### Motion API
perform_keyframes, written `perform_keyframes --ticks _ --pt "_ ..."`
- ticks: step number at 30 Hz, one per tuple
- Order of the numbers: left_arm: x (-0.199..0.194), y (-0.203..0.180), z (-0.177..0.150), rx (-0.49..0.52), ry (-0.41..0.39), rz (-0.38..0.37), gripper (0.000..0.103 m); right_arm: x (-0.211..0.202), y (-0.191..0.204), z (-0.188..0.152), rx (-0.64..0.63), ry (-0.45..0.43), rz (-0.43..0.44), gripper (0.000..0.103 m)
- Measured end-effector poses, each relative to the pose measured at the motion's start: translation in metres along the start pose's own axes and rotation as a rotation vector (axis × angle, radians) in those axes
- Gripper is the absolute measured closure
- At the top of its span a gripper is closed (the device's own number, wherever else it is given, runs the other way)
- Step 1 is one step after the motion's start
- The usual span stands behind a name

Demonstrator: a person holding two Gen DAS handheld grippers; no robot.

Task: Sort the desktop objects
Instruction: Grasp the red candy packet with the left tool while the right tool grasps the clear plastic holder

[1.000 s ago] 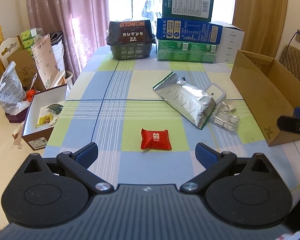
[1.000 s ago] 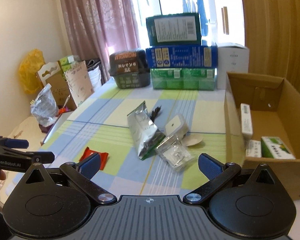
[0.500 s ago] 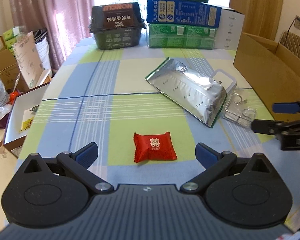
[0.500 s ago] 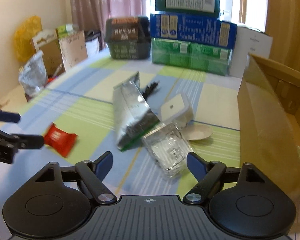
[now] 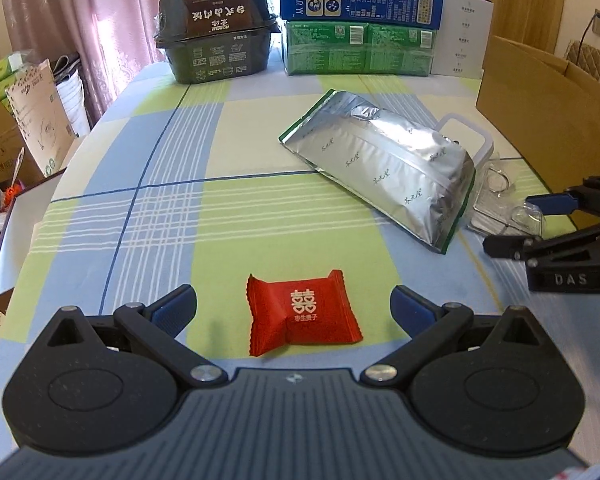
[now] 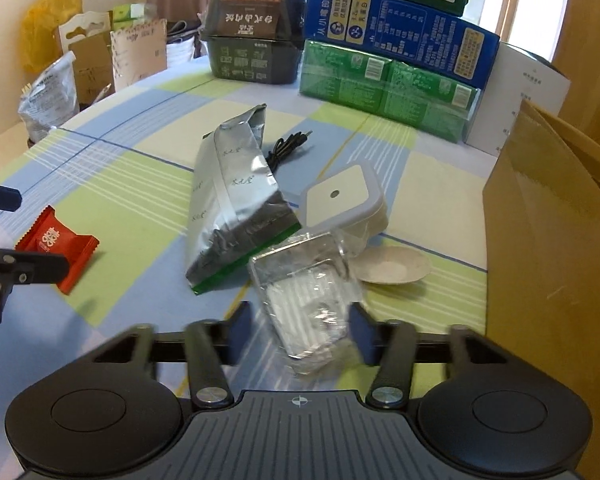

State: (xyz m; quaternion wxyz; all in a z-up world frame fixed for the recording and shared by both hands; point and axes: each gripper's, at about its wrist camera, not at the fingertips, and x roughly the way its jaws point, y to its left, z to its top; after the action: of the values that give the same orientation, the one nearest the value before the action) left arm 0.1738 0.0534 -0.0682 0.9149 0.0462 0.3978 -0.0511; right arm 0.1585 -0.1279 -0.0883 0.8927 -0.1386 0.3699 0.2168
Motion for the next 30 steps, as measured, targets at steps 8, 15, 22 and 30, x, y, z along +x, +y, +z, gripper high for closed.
perform_keyframes --ticks 8,15,22,30 --pt "-0.008 -0.012 -0.007 0.039 -0.024 0.047 0.003 -0.017 -0.003 -0.002 0.142 0.018 0.126 0.074" --pt "0.010 -0.021 -0.009 0.079 0.021 0.052 0.018 -0.016 -0.001 -0.002 0.141 -0.003 0.123 0.074" --pt "0.020 -0.025 -0.007 0.081 0.010 0.055 0.028 -0.014 -0.002 -0.004 0.145 -0.008 0.125 0.074" --pt "0.019 -0.021 -0.002 0.031 0.031 -0.010 0.056 -0.017 -0.003 -0.005 0.170 -0.006 0.136 0.074"
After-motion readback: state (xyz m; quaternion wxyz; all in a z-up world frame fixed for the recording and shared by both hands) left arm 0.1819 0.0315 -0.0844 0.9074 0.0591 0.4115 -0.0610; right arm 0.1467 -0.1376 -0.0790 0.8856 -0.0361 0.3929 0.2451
